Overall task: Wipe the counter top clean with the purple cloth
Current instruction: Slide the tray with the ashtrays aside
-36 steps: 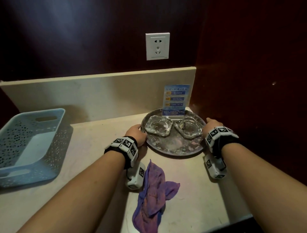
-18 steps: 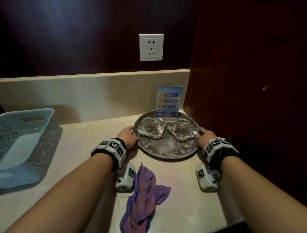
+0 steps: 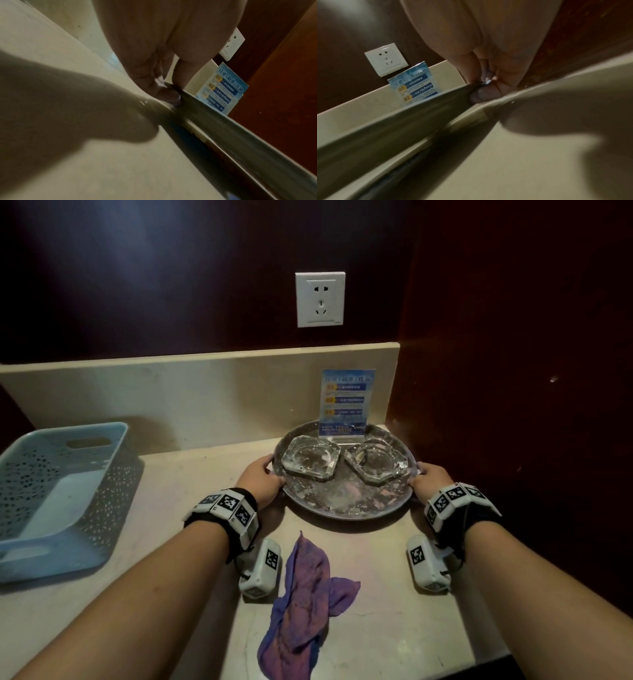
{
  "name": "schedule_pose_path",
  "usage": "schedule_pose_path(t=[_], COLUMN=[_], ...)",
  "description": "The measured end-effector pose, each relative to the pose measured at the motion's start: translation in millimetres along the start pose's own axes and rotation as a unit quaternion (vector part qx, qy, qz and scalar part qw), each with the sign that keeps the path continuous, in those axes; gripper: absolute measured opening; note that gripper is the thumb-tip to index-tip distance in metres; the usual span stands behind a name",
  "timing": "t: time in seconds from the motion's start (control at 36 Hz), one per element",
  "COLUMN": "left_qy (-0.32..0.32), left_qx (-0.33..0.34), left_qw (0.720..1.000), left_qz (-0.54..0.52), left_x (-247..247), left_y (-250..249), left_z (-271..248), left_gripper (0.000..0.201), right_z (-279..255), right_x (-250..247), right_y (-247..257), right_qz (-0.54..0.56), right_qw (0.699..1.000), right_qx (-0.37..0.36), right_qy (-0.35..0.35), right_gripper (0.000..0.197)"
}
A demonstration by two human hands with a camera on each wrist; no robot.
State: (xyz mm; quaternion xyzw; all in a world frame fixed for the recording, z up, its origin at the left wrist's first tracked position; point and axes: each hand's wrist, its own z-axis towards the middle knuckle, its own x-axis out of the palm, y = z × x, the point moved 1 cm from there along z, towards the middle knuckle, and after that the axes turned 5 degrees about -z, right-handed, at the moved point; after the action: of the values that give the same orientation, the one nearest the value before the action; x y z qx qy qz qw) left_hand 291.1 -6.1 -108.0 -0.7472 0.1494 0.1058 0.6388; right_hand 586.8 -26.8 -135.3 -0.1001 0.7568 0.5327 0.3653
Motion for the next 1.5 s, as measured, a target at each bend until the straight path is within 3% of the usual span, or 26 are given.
schedule_pose_path(t=[0.64, 0.78, 1.22, 1.39, 1.5], left_qy=[-0.182, -0.205, -0.214, -0.173, -0.143], left_qx=[-0.042, -0.069, -0.116, -0.157, -0.203], left_qw=[0.982, 0.976, 0.965, 0.959, 0.929], left_qz=[-0.002, 0.01, 0.095, 0.161, 0.274], left_x=[-121, -134, -143, -140, -138], left_y=[55, 67, 82, 74, 54], left_z=[-70, -79, -75, -74, -74], left_gripper=[0.041, 0.049, 0.039, 0.032, 0.052], right_z=[-55, -53, -55, -64, -63], right_x=[93, 115, 136, 133, 129], right_y=[105, 115, 125, 127, 122], right_qz=[-0.048, -0.076, -0.143, -0.148, -0.127], right_qw=[0.981, 0.974, 0.958, 0.955, 0.962], right_qx=[-0.136, -0.15, -0.144, -0.131, -0.116], right_qy=[0.129, 0.15, 0.204, 0.22, 0.213], right_gripper=[0.022, 0.023, 0.028, 0.037, 0.038])
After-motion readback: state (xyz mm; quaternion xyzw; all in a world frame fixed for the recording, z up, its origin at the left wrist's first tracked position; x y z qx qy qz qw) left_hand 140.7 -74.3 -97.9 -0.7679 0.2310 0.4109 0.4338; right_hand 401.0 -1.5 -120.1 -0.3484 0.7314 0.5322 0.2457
